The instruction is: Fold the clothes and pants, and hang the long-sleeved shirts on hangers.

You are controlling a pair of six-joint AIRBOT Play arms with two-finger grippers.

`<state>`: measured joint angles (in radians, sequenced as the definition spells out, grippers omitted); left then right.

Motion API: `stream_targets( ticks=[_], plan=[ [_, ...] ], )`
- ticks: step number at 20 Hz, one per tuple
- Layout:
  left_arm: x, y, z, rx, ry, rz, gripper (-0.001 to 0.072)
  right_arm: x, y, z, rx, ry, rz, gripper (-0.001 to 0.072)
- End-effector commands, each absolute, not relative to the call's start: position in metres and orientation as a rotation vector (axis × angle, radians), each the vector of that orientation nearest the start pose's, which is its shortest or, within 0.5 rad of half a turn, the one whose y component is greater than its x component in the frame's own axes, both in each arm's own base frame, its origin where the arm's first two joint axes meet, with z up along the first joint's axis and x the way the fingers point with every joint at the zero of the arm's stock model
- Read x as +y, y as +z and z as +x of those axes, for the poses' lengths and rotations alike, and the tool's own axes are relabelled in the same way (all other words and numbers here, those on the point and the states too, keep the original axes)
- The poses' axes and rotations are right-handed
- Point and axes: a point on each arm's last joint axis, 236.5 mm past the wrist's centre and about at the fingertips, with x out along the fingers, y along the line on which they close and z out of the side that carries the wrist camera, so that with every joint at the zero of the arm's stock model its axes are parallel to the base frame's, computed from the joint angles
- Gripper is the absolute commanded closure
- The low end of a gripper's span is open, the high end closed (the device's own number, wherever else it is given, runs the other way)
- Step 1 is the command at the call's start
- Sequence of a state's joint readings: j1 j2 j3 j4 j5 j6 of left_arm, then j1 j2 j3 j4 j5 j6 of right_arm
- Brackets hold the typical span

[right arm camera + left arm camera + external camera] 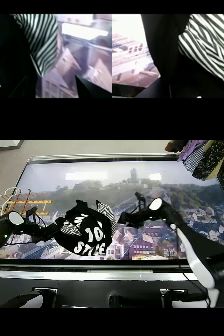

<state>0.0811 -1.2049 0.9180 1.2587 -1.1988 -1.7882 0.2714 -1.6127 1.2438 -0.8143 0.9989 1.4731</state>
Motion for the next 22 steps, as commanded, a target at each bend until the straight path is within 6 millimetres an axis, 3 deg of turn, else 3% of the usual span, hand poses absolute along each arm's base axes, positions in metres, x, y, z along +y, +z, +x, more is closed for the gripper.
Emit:
stream_targets(
  ticks=[1,2,4,5,6,7,8,10,13,15,16,19,20,22],
  plan=[
    [-0.039,-0.038,0.310,1.471,0.081,-0.537,0.0670,0.284,-0.075,0.411,1.401,0.561,0.759,0.0052],
    [-0.039,-0.038,0.310,1.471,0.081,-0.537,0.0670,0.287,-0.081,0.409,1.414,0.556,0.774,0.0055],
    [-0.039,-0.038,0.310,1.471,0.074,-0.530,0.0670,0.297,-0.086,0.407,1.420,0.557,0.782,0.0148],
    [-0.039,-0.038,0.310,1.471,0.073,-0.528,0.0670,0.303,-0.087,0.403,1.425,0.564,0.776,0.0268],
    [-0.039,-0.038,0.310,1.470,0.073,-0.529,0.0670,0.306,-0.087,0.402,1.420,0.574,0.761,0.0479],
    [-0.040,-0.037,0.311,1.470,0.072,-0.529,0.0671,0.306,-0.086,0.404,1.410,0.581,0.753,0.0622],
    [-0.040,-0.037,0.311,1.468,0.066,-0.527,0.0671,0.303,-0.080,0.410,1.383,0.576,0.749,0.0677],
    [-0.041,-0.026,0.319,1.440,0.039,-0.516,0.0672,0.280,-0.048,0.434,1.268,0.541,0.724,0.0678],
    [-0.039,0.016,0.352,1.325,0.012,-0.501,0.0672,0.223,0.023,0.463,1.095,0.447,0.641,0.0678],
    [-0.040,0.045,0.370,1.253,-0.010,-0.497,0.0672,0.194,0.059,0.463,1.045,0.388,0.629,0.0675],
    [-0.040,0.053,0.374,1.238,-0.015,-0.494,0.0671,0.189,0.066,0.455,1.056,0.392,0.608,0.0583],
    [-0.044,0.049,0.374,1.250,-0.022,-0.487,0.0671,0.202,0.045,0.421,1.206,0.435,0.572,0.0132],
    [-0.045,0.046,0.373,1.261,-0.023,-0.487,0.0671,0.212,0.033,0.411,1.253,0.447,0.560,0.0079],
    [-0.048,0.037,0.374,1.285,-0.026,-0.484,0.0671,0.242,0.003,0.395,1.338,0.482,0.532,0.0078]
  ],
)
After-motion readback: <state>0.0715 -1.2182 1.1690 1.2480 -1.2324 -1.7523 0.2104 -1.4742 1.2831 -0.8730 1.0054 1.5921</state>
